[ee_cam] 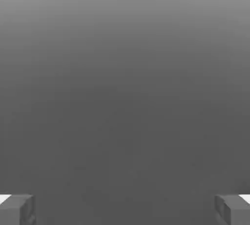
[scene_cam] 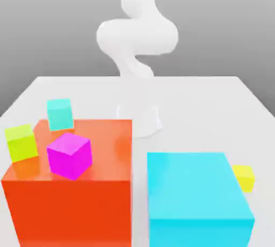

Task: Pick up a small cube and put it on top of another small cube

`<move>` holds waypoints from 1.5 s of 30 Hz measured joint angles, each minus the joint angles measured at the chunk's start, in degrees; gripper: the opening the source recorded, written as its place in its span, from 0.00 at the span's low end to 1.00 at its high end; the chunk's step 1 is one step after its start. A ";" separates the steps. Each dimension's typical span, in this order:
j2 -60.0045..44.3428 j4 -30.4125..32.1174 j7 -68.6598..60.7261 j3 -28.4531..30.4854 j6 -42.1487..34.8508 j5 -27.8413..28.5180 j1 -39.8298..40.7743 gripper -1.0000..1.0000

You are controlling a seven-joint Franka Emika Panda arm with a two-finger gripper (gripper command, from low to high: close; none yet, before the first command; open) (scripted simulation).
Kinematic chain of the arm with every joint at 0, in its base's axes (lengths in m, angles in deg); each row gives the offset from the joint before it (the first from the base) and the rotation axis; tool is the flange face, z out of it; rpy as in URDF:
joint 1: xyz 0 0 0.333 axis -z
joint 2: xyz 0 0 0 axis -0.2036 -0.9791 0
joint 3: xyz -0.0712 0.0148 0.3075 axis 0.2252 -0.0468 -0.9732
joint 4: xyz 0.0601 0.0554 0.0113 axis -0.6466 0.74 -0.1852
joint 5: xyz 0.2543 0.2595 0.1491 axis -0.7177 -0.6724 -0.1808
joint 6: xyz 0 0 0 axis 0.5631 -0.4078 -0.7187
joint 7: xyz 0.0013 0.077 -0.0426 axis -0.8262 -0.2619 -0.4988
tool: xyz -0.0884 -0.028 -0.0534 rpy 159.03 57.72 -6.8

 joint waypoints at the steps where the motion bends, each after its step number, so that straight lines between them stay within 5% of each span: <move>1: -2.26 0.91 -1.86 -0.23 1.21 -0.21 -1.57 0.50; 16: -33.53 13.59 -26.34 -7.92 18.12 -1.36 -19.70 0.50; 22: -46.18 18.52 -31.89 -11.00 24.86 3.83 -26.49 0.50; 28: -58.71 17.14 -28.23 -5.88 34.29 10.60 -30.97 0.50; 29: -60.06 16.88 -27.85 -5.12 35.39 11.09 -31.63 0.00; 36: -60.06 16.88 -27.66 -5.13 35.29 11.30 -31.60 0.00; 42: -49.34 18.89 -32.71 -8.81 26.65 5.29 -29.03 0.00; 45: -47.47 15.03 -35.83 -6.81 20.86 6.84 -26.88 0.00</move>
